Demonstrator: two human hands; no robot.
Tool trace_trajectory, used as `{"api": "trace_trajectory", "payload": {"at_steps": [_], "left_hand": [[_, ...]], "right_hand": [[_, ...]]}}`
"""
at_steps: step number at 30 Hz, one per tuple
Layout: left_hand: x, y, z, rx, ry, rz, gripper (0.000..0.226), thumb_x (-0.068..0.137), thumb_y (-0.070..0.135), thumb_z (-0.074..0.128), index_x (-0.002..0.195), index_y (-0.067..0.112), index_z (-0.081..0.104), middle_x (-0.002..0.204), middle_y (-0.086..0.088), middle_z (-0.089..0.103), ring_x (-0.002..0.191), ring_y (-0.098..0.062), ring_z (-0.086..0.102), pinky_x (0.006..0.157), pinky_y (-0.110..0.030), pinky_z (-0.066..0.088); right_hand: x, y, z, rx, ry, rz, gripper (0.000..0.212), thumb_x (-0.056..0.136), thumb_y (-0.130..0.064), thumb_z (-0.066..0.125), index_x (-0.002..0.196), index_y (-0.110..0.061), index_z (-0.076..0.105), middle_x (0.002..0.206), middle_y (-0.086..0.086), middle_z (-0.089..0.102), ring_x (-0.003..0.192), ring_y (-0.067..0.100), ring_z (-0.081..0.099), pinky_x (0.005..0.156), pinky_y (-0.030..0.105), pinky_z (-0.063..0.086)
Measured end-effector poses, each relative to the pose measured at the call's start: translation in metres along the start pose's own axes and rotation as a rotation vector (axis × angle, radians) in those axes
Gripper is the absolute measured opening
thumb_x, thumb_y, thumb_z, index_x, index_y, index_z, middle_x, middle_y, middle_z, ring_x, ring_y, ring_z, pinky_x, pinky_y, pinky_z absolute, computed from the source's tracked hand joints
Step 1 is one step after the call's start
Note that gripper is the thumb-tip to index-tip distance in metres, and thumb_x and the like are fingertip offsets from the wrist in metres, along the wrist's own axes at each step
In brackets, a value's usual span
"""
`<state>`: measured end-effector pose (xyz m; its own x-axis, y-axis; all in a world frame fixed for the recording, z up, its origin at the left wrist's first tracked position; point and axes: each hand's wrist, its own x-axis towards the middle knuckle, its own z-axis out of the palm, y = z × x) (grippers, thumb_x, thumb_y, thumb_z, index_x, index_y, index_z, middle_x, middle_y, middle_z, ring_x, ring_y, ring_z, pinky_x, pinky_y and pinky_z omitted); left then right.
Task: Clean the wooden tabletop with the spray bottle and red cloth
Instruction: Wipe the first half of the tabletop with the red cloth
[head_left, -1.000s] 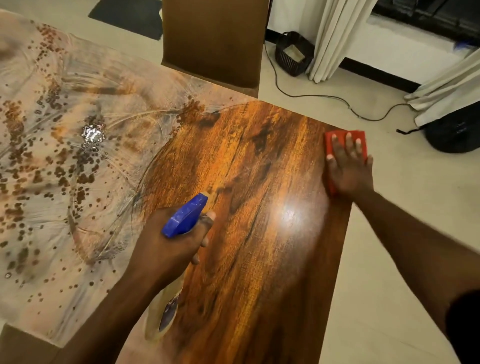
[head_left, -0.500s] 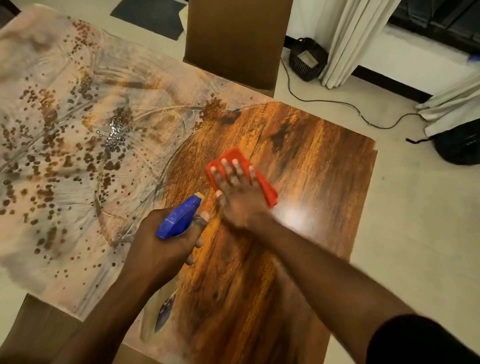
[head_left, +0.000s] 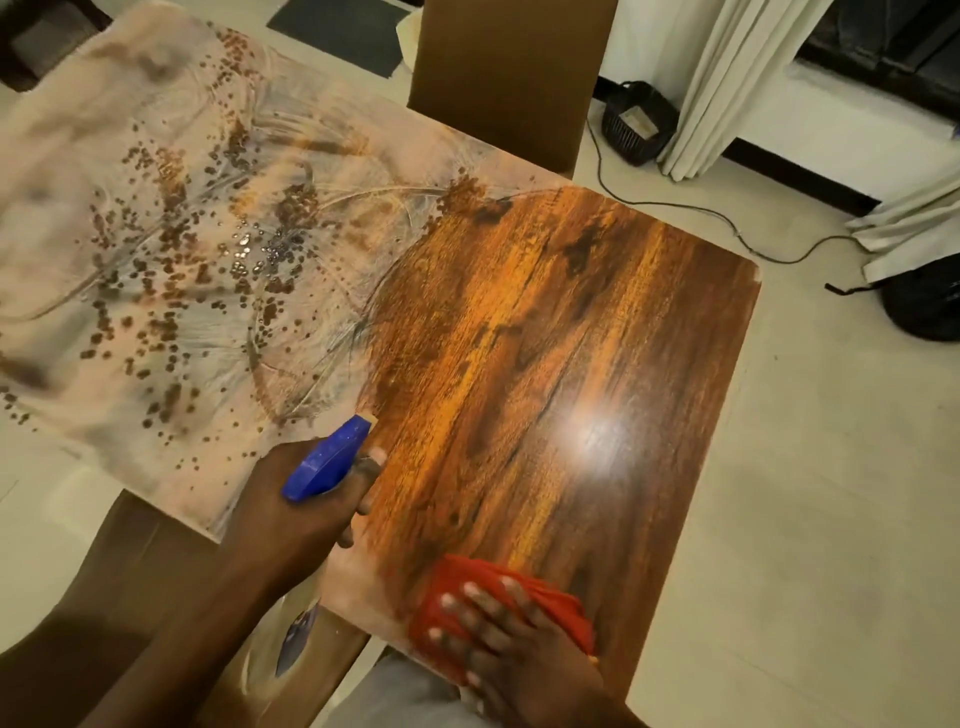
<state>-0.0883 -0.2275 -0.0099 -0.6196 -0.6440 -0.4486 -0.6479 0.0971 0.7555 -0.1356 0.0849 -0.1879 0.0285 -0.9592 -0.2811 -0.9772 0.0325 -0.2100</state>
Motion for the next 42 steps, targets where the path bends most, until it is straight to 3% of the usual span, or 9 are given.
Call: {"api": "trace_trajectory", "payload": {"at_steps": [6, 10, 14, 18, 23, 30, 36, 39, 42], "left_hand": [[-0.054, -0.032, -0.007, -0.068, 0.068, -0.125, 0.034, 0.102, 0.030, 0.071, 0.072, 0.014, 0.075, 0.061, -0.012, 0.075, 0.047, -0.023, 0.068, 0.066, -0.043, 0.062], [-0.090, -0.046, -0.007, -0.173, 0.160, -0.236, 0.037, 0.103, 0.033, 0.067, 0.078, 0.007, 0.073, 0.051, -0.002, 0.071, 0.042, -0.009, 0.062, 0.051, -0.017, 0.055], [-0.118, -0.055, -0.018, -0.273, 0.311, -0.333, 0.044, 0.099, 0.044, 0.068, 0.078, 0.006, 0.074, 0.057, -0.011, 0.073, 0.053, -0.020, 0.067, 0.069, -0.035, 0.057], [-0.131, -0.063, -0.037, -0.315, 0.443, -0.298, 0.036, 0.100, 0.038, 0.069, 0.079, 0.009, 0.073, 0.067, -0.020, 0.075, 0.056, -0.028, 0.068, 0.077, -0.047, 0.059], [-0.124, -0.075, -0.059, -0.317, 0.495, -0.309, 0.033, 0.099, 0.039, 0.069, 0.084, 0.010, 0.072, 0.067, -0.014, 0.075, 0.059, -0.028, 0.070, 0.082, -0.051, 0.061], [-0.093, -0.091, -0.094, -0.256, 0.475, -0.291, 0.039, 0.099, 0.045, 0.068, 0.072, 0.018, 0.074, 0.069, -0.017, 0.076, 0.068, -0.045, 0.073, 0.082, -0.058, 0.062], [-0.058, -0.099, -0.117, -0.239, 0.415, -0.302, 0.040, 0.099, 0.044, 0.069, 0.073, 0.013, 0.074, 0.066, -0.022, 0.075, 0.058, -0.037, 0.069, 0.086, -0.058, 0.061], [-0.042, -0.105, -0.120, -0.247, 0.361, -0.299, 0.034, 0.100, 0.044, 0.068, 0.073, 0.025, 0.076, 0.069, -0.022, 0.076, 0.059, -0.035, 0.069, 0.088, -0.058, 0.061], [-0.028, -0.114, -0.125, -0.204, 0.297, -0.259, 0.031, 0.101, 0.049, 0.066, 0.078, 0.030, 0.074, 0.065, -0.014, 0.077, 0.059, -0.035, 0.073, 0.082, -0.056, 0.063]], "right_hand": [[-0.080, 0.076, -0.005, 0.017, -0.035, 0.269, 0.066, 0.111, -0.048, 0.039, 0.173, -0.035, 0.021, 0.180, -0.001, 0.021, 0.166, 0.025, 0.019, 0.126, 0.054, 0.019], [-0.066, 0.135, -0.018, 0.058, -0.041, 0.461, 0.062, 0.115, -0.046, 0.014, 0.175, -0.027, 0.008, 0.181, 0.005, 0.013, 0.167, 0.031, 0.011, 0.125, 0.064, 0.028], [-0.007, 0.167, -0.043, 0.179, 0.033, 0.695, 0.067, 0.111, -0.055, 0.009, 0.174, -0.033, -0.003, 0.182, 0.003, -0.001, 0.168, 0.029, -0.001, 0.131, 0.063, 0.010], [0.089, 0.169, -0.066, 0.302, 0.106, 0.824, 0.070, 0.108, -0.060, 0.004, 0.173, -0.034, -0.007, 0.181, 0.004, -0.010, 0.167, 0.029, -0.012, 0.131, 0.064, -0.003], [0.212, 0.125, -0.094, 0.283, 0.054, 0.658, 0.066, 0.115, -0.052, 0.017, 0.172, -0.033, -0.009, 0.180, 0.002, -0.019, 0.166, 0.027, -0.017, 0.131, 0.060, -0.010], [0.292, -0.004, -0.092, 0.156, -0.073, 0.068, 0.065, 0.114, -0.050, 0.013, 0.171, -0.033, -0.013, 0.177, 0.003, -0.024, 0.164, 0.030, -0.023, 0.129, 0.061, -0.017], [0.183, -0.068, -0.035, 0.105, 0.002, -0.180, 0.063, 0.113, -0.043, 0.032, 0.173, -0.034, 0.015, 0.182, -0.001, 0.010, 0.168, 0.024, 0.006, 0.133, 0.054, -0.004], [0.095, -0.047, -0.009, -0.005, -0.035, -0.116, 0.071, 0.104, -0.048, 0.050, 0.171, -0.035, 0.029, 0.178, -0.003, 0.028, 0.163, 0.023, 0.029, 0.129, 0.052, 0.014], [0.050, 0.000, -0.010, -0.052, -0.028, -0.017, 0.074, 0.103, -0.047, 0.051, 0.172, -0.034, 0.026, 0.174, 0.002, 0.037, 0.162, 0.025, 0.028, 0.129, 0.052, 0.017]]}}
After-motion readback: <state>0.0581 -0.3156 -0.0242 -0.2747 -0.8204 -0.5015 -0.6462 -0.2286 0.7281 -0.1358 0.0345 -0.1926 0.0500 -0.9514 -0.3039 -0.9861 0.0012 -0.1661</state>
